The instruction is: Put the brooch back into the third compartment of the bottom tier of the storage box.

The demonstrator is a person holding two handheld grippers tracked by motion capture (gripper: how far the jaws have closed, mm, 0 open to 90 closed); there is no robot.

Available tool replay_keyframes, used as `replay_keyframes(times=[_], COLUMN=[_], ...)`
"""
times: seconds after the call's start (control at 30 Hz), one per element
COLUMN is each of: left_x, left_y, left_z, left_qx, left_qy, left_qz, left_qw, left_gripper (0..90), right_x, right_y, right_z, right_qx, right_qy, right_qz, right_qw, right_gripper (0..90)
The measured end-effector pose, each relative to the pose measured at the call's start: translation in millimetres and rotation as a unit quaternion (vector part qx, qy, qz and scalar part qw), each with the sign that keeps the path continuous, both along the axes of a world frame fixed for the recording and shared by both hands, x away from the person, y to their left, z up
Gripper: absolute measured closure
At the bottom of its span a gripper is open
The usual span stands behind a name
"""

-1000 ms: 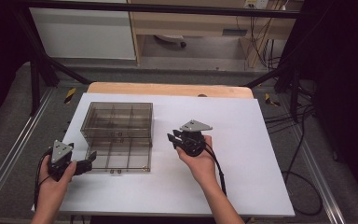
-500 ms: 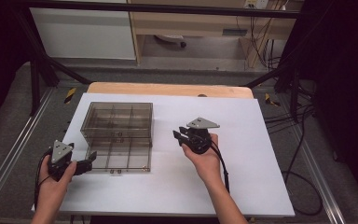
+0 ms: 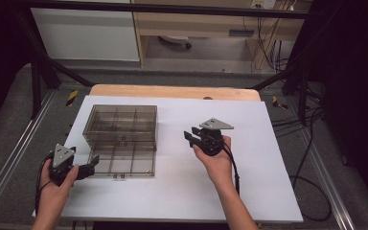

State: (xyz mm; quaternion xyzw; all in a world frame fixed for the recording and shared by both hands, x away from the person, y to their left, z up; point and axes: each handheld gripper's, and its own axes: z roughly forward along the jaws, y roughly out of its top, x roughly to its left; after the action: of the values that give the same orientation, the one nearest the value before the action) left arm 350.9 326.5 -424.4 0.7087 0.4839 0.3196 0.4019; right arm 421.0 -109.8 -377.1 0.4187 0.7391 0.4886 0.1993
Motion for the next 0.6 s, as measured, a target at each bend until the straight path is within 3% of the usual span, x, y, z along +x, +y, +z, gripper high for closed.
replay_keyframes(times=[0.6], left_x=[0.0], left_y=[0.7], left_z=[0.1], left_qx=[-0.002], left_qy=[0.000], left_qz=[0.001], left_qw=[1.0000], left_gripper=[9.1], right_x=[3.9], right_y=[-21.1], right_z=[6.3], right_qx=[0.012], right_qy=[0.003], right_qz=[-0.034], right_qw=[0.9993], right_gripper=[52.2])
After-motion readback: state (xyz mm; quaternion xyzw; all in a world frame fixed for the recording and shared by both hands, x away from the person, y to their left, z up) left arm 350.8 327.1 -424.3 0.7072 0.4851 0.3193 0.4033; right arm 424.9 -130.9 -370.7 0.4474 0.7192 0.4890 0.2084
